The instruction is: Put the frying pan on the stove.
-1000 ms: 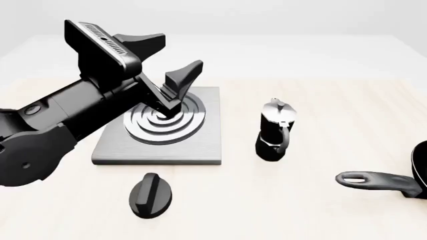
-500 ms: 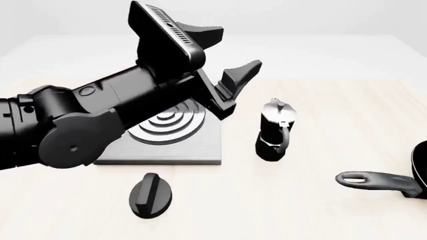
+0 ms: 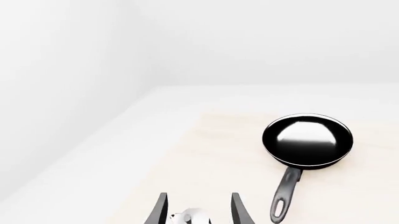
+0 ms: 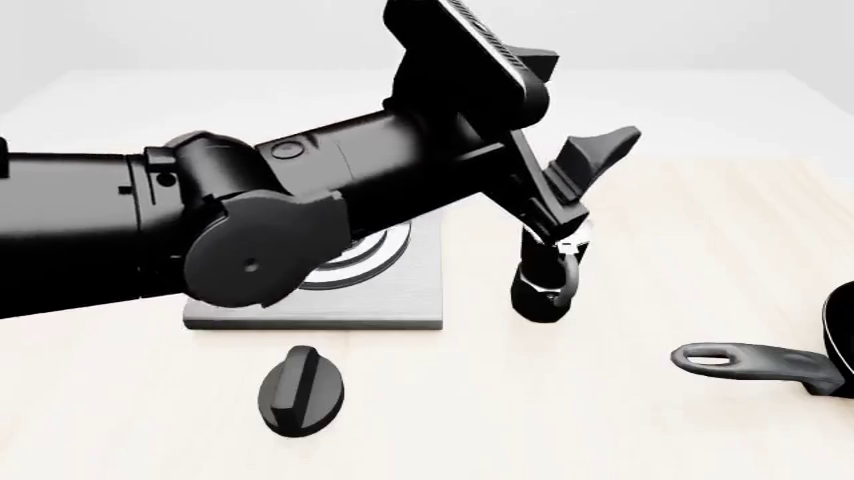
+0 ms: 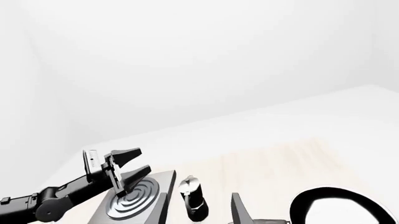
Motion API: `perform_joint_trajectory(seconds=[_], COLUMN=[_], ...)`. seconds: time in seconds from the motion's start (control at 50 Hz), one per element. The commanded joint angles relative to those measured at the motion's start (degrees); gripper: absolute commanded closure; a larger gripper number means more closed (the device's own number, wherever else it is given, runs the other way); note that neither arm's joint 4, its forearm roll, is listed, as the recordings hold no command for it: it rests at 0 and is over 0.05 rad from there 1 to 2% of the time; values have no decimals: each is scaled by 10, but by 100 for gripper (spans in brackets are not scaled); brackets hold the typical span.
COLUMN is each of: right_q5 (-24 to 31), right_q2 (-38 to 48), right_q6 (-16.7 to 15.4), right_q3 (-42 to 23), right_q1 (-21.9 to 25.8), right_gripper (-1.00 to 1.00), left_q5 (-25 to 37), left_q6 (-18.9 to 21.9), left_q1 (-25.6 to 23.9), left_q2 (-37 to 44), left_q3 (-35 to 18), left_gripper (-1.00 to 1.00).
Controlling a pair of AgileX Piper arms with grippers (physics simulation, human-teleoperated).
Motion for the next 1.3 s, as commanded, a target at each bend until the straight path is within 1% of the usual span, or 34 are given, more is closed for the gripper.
perform_joint_trajectory(seconds=[0.02,0.16,0.22,0.28,0.3,0.32,0.44,0.6,0.62,0.66,0.76,0.82,0.92,0.94,1.0,1.3], right_q5=[0,0,0,0,0,0,0,0,0,0,0,0,0,0,0,0], right_q2=[0,0,0,0,0,0,0,0,0,0,0,0,0,0,0,0], right_q6=[1,2,3,4,4,4,5,6,7,7,7,8,9,10,11,17], right_q3=[4,5,5,5,6,6,6,7,7,7,9,8,9,9,9,12], right_q1=[1,1,1,1,0,0,1,0,0,0,1,1,1,1,0,-1], right_gripper=[-100,-100,-100,-100,-100,-100,-100,-100,-100,-100,-100,-100,-100,-100,-100,-100], left_q5=[24,40,62,70,82,82,116,139,146,154,174,180,186,187,191,215], left_q6=[-15,-10,-1,3,4,4,16,26,40,40,56,62,58,65,63,79], left_q1=[-20,-27,-28,-30,-30,-30,-32,-42,-39,-38,-41,-44,-53,-56,-59,-61], left_q2=[34,58,82,89,95,96,124,141,153,161,182,190,205,210,214,267], left_q3=[-47,-75,-104,-115,-131,-132,-180,-201,-213,-228,-255,-264,-273,-273,-277,-318], left_gripper=[-100,-100,-100,-100,-100,-100,-100,-100,-100,-100,-100,-100,-100,-100,-100,-100])
